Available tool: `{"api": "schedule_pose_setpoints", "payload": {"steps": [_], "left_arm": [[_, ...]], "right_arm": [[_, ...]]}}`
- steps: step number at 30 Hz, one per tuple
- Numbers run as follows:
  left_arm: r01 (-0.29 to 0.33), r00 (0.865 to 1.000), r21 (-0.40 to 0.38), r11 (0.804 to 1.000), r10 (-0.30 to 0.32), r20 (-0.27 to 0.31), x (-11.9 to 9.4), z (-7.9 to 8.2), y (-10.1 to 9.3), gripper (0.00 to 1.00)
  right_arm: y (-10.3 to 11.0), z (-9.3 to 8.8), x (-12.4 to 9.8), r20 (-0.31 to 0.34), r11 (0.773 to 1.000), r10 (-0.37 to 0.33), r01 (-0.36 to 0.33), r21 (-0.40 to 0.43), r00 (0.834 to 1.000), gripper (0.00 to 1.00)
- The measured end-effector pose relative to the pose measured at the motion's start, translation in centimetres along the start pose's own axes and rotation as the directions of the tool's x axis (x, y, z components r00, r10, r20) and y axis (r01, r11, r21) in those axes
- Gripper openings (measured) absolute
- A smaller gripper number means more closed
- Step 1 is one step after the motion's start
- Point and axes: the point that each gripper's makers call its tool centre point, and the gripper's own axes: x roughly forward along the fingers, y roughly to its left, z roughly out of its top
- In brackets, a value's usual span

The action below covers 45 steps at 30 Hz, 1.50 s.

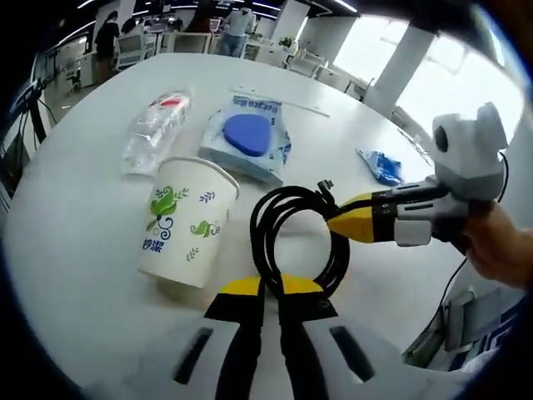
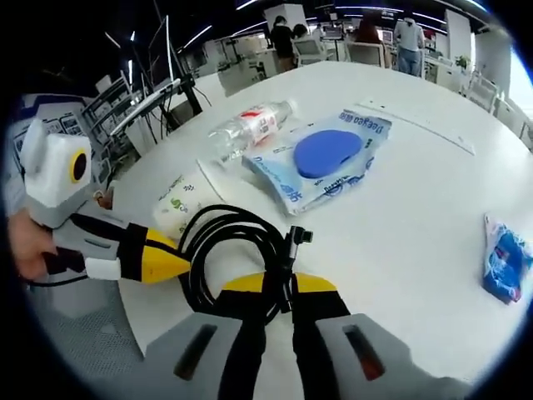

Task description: Arrange the tabletop items into an orderly group along one side of the table until the central work area is clear of visible clutter.

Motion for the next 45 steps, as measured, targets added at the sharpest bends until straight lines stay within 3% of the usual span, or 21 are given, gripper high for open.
{"api": "schedule_pose_setpoints", "payload": {"steps": [22,37,45], "left_arm": [[0.107,0.994,0.122,0.987,-0.106,-0.014,0.4,3.2,-4.3,0.02],[0.208,0.978,0.233,0.950,-0.201,-0.051,1.8,5.3,-9.2,0.02],[0.264,0.964,0.263,0.928,-0.250,-0.087,3.4,5.6,-12.0,0.02]], "right_arm": [[-3.0,1.1,-4.4,0.091,0.994,-0.080,0.073,0.081,0.993,0.08],[-6.7,0.6,-8.7,0.151,0.971,-0.184,0.157,0.179,0.971,0.08],[-9.2,-0.4,-10.6,0.157,0.954,-0.241,0.204,0.222,0.958,0.08]]}}
